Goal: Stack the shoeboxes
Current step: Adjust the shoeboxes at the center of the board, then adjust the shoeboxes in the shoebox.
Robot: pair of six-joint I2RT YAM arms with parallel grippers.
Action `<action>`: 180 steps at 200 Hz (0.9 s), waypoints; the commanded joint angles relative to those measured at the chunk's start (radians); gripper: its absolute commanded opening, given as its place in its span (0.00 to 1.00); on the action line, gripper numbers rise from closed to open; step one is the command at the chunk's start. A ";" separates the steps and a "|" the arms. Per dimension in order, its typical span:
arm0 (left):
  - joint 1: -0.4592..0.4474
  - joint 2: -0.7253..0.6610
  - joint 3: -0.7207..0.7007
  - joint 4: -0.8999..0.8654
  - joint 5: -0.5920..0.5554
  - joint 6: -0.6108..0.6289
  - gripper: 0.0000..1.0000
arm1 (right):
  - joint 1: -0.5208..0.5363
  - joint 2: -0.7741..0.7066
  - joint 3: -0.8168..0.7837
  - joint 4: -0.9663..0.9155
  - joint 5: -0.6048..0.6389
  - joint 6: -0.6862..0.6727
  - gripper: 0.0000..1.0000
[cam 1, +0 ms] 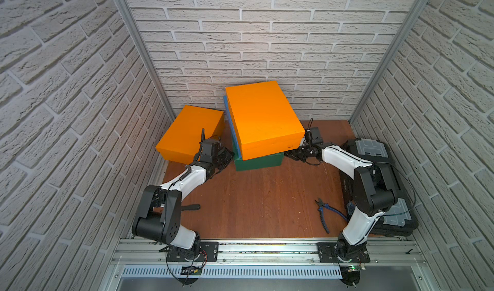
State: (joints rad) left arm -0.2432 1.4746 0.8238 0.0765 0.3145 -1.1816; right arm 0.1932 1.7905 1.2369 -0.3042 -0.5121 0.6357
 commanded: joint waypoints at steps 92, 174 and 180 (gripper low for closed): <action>0.101 0.160 0.327 -0.256 0.117 0.093 0.17 | -0.065 0.084 0.350 -0.135 0.039 -0.054 0.05; 0.062 0.224 0.364 -0.219 0.155 0.072 0.17 | 0.020 0.059 0.318 -0.166 0.066 -0.091 0.05; 0.061 0.222 0.364 -0.222 0.155 0.074 0.17 | 0.024 0.051 0.309 -0.161 0.063 -0.087 0.06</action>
State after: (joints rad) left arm -0.1593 1.6947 1.1549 -0.1596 0.4397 -1.1187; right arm 0.2043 1.8969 1.5845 -0.4679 -0.4385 0.5621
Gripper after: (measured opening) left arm 0.172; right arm 0.056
